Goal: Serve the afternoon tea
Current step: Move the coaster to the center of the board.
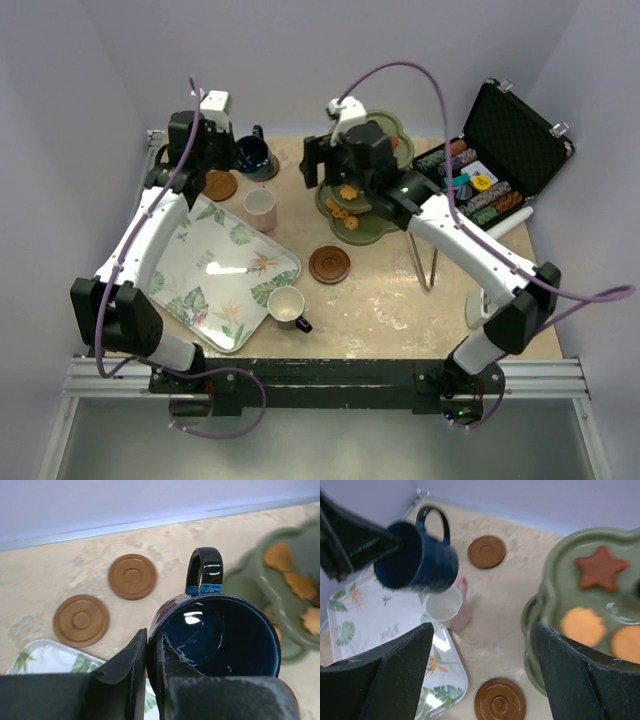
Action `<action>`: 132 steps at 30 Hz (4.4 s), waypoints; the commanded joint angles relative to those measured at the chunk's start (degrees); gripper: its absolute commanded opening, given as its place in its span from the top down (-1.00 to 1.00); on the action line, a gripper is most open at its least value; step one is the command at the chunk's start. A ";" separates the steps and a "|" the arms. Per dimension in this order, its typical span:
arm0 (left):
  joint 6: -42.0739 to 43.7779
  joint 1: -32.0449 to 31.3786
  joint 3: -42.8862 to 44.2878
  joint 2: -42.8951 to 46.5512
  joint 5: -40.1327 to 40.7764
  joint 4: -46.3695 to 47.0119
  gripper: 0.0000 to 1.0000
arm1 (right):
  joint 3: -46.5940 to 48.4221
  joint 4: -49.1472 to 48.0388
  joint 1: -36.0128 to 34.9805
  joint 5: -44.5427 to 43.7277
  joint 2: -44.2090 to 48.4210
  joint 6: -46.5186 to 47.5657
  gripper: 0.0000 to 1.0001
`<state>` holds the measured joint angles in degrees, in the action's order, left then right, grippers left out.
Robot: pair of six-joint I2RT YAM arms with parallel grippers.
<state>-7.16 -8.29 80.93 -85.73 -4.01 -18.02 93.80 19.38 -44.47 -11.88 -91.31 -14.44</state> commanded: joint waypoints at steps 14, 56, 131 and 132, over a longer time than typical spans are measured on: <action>22.53 -17.54 -3.66 4.79 -20.59 -4.04 1.00 | -11.52 -3.98 5.71 16.26 16.77 11.97 -0.65; 5.40 -9.99 -4.29 9.36 -5.39 -0.26 1.00 | -45.11 -25.61 -4.40 -15.19 -1.75 -14.83 -0.57; 6.28 -11.66 -13.95 16.30 -4.51 5.36 1.00 | -41.68 1.98 -0.71 -16.94 -6.61 -29.24 0.08; 6.28 -11.66 -14.04 16.21 -4.60 5.28 1.00 | -41.68 2.33 -0.19 -17.47 -6.17 -29.33 0.09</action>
<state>0.19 -19.70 66.61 -72.55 -7.86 -19.57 53.67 13.98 -47.03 -25.98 -97.38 -41.82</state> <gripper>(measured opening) 0.143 0.468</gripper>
